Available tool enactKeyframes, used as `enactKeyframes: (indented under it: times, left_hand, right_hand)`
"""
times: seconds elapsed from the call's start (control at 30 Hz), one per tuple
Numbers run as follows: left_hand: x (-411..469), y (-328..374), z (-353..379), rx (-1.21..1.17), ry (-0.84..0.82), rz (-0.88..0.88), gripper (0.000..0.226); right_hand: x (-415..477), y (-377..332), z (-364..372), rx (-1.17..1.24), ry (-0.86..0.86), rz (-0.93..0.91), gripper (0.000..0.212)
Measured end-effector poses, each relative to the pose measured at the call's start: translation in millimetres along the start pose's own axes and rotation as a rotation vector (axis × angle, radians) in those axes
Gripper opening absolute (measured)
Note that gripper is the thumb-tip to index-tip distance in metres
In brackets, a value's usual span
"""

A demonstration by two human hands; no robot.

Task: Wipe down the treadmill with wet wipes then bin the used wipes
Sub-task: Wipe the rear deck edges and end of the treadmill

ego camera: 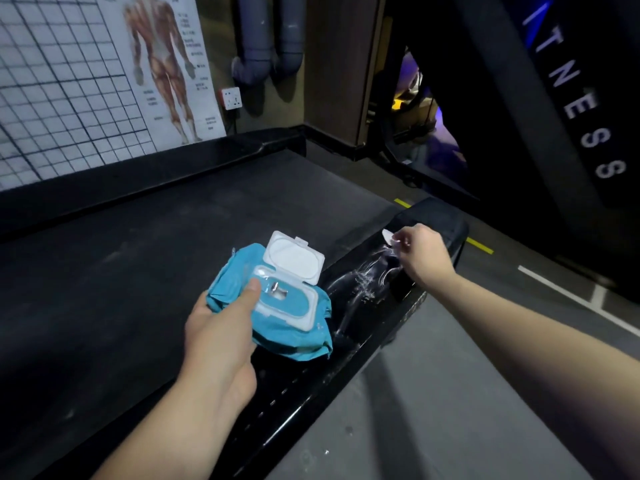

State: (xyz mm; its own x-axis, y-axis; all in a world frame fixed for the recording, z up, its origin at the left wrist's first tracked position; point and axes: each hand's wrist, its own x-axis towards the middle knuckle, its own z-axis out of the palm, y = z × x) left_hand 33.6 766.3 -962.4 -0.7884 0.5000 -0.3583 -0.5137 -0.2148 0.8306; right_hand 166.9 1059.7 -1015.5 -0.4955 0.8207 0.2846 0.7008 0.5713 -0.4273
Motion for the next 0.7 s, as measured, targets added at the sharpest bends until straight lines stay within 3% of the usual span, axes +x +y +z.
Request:
enactKeyframes:
  times: [0.17,0.33,0.5,0.6,0.7]
  left_hand:
    - [-4,0,3,-0.031,-0.035,-0.026,0.03]
    - [-7,4,3,-0.036,-0.031,-0.035,0.029]
    - [-6,11,1,-0.052,-0.012,-0.025,0.027]
    - [-5,13,2,-0.055,0.002,-0.017,0.027]
    - [-4,13,1,-0.057,0.012,-0.025,0.028]
  right_hand:
    - [-6,23,1,-0.095,-0.119,0.04,0.017]
    - [-16,12,5,-0.152,-0.204,-0.104,0.014]
    - [-37,-9,-8,-0.042,-0.34,-0.184,0.009]
    - [-43,-23,-13,0.086,-0.49,-0.09,0.012]
    - [-31,-27,-17,0.464,-0.409,0.17,0.02]
